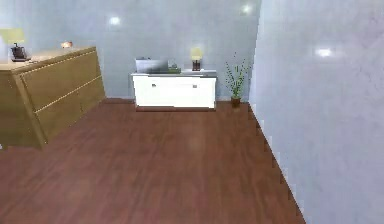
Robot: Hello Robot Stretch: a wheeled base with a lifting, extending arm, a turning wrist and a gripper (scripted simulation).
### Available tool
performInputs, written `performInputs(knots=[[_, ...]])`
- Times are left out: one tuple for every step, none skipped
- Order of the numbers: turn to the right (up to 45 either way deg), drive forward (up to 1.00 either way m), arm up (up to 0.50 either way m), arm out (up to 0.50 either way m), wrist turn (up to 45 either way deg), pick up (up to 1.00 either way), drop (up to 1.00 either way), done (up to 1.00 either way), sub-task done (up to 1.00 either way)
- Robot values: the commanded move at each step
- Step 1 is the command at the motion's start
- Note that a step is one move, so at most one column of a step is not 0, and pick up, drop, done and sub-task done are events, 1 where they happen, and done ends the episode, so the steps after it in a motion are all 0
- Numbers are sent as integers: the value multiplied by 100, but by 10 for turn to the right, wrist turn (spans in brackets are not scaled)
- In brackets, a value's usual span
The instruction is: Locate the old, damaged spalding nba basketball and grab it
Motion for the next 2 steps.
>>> performInputs(knots=[[-450,0,0,0,0,0,0,0,0],[-450,0,0,0,0,0,0,0,0]])
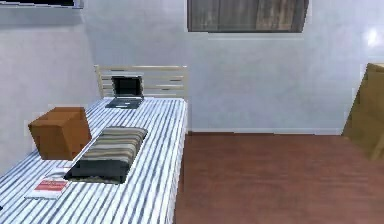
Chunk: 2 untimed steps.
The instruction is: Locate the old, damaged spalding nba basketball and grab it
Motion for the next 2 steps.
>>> performInputs(knots=[[-420,0,0,0,0,0,0,0,0],[0,0,20,0,0,0,0,0,0]])
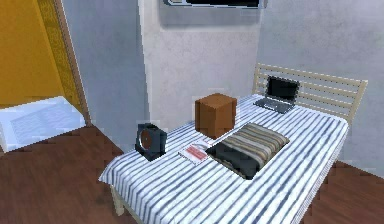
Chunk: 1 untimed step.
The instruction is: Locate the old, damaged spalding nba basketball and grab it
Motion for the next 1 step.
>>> performInputs(knots=[[0,0,0,48,0,0,0,0,0]])
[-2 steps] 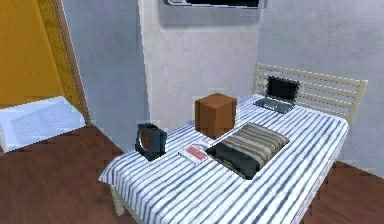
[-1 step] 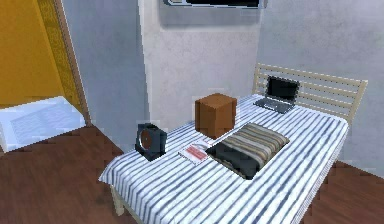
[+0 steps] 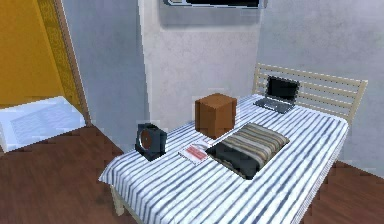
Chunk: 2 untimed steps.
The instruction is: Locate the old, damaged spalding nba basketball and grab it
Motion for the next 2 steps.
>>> performInputs(knots=[[0,0,0,0,450,0,0,0,0],[0,0,0,0,450,0,0,0,0]])
